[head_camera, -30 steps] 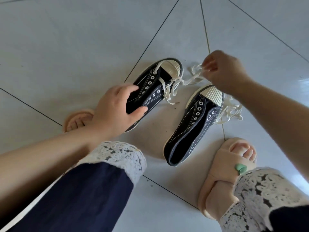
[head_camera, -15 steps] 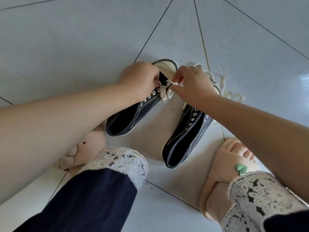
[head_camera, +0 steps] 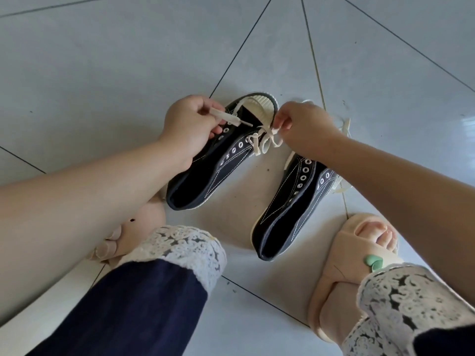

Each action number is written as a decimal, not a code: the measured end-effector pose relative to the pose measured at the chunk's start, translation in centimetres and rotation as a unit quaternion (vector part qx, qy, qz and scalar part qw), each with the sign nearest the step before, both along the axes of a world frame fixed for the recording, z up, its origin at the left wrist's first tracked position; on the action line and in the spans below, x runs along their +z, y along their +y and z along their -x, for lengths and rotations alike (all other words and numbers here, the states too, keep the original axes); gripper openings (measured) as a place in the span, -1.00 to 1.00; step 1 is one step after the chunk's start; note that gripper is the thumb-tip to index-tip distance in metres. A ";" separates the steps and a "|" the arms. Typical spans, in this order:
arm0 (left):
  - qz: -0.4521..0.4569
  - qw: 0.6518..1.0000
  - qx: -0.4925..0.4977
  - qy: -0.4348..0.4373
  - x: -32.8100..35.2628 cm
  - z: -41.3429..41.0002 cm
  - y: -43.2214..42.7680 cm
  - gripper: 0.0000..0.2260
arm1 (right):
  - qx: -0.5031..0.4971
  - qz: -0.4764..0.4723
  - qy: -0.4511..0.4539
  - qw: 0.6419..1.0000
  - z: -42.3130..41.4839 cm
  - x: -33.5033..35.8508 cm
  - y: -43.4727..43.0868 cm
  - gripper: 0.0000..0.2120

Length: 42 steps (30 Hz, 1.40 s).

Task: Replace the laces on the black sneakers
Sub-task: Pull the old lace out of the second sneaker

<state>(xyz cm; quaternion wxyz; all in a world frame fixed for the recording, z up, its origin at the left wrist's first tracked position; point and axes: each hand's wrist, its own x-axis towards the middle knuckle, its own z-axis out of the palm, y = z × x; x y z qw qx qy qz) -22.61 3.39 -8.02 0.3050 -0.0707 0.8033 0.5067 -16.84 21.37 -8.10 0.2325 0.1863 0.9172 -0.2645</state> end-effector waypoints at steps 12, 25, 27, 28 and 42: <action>0.143 0.967 -0.181 0.111 -0.5 -1.0 -1.4 -0.76 | 0.119 -0.076 0.117 0.983 4.9 -0.7 -2.8 -0.82; 0.157 0.951 -0.204 0.173 0.2 -1.5 -1.7 -0.92 | -0.195 0.014 0.082 0.977 3.1 1.0 2.9 -0.81; 0.157 0.948 -0.207 0.182 0.2 -1.6 -1.7 -0.92 | -0.043 -0.034 0.116 0.992 3.0 0.7 1.3 -0.60; 0.160 0.946 -0.210 0.187 0.2 -1.6 -1.7 -0.92 | 0.021 -0.047 0.135 0.990 3.1 0.6 0.3 -0.56; 0.142 0.945 -0.216 0.202 1.1 -1.2 -1.1 -0.91 | -0.153 0.064 0.117 0.979 3.7 0.7 -0.6 -0.88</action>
